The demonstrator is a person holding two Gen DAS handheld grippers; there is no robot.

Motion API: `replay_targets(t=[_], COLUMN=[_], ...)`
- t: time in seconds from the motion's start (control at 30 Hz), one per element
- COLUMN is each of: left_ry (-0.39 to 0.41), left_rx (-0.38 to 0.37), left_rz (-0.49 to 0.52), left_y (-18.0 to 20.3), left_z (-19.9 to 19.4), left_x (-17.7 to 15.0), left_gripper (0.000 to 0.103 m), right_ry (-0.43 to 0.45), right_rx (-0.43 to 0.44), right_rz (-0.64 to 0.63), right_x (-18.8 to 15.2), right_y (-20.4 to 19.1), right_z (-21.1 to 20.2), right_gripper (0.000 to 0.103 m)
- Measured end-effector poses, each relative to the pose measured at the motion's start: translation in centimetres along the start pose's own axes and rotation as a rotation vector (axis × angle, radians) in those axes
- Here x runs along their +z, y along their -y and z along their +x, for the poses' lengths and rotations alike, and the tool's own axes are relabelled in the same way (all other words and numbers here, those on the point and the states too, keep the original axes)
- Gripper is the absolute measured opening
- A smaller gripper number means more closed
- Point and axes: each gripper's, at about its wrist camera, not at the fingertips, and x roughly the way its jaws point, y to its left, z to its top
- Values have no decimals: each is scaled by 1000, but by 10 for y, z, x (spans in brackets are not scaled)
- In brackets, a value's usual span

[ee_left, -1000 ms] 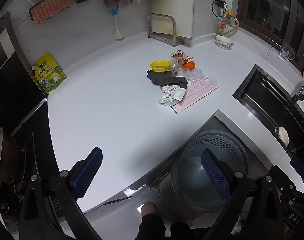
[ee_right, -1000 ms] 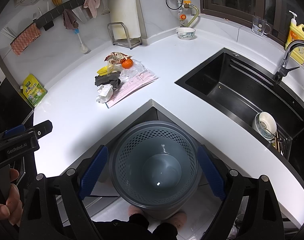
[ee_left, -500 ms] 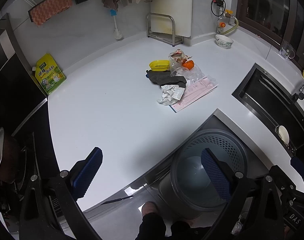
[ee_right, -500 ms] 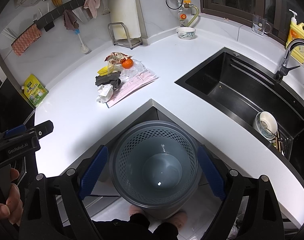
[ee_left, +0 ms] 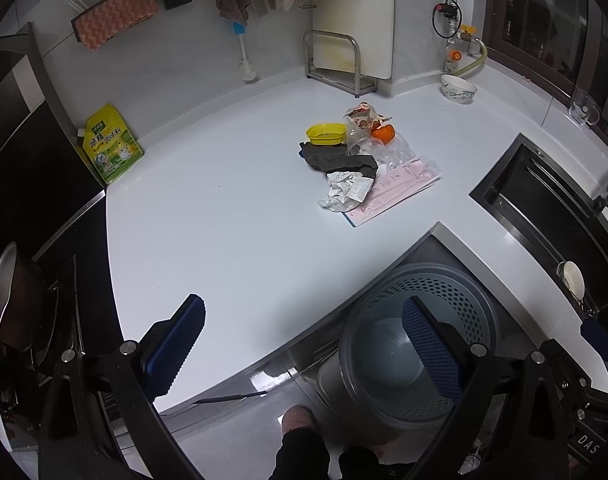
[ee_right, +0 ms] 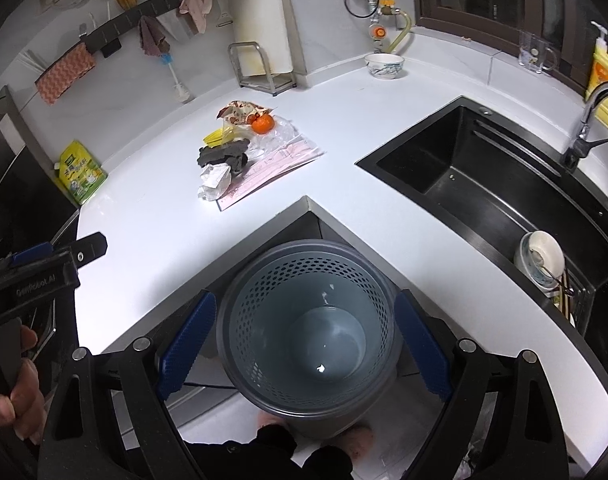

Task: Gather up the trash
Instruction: 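Reach the left tool to the crumpled white paper while the right tool approaches the pink packaging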

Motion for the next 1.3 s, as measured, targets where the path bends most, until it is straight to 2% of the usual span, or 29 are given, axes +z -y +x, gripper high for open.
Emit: replay_targets(t=[0.23,0.33,0.5,0.67,0.8,1.0,1.3], left_ry=[68,68,71,97,77,33,8], left_rx=[53,71,41,-18,-75,-137,-183], left_rz=[-68,-98,-111,-77,-59,-43,32], left_y=[-2,-6,-12,-9,-2,10,29], left_z=[3,11,32,71,115,171,215], left_x=[-3,-1,14,37,55,73,86], left_gripper=[97,97,97,97,97,97,97], right_ry=[19,8,-1,9,-5,-33,-69], right_rx=[76,76,83,26,-11,-64,-105], right_rz=[-85,-120,-132,-104,-52,1,90], right_x=[1,9,33,55,66,70,66], right_y=[14,15,13,12,13,16,20], right_z=[15,28,51,82,109,140,167], right_gripper=[86,86,86,86,86,86,86])
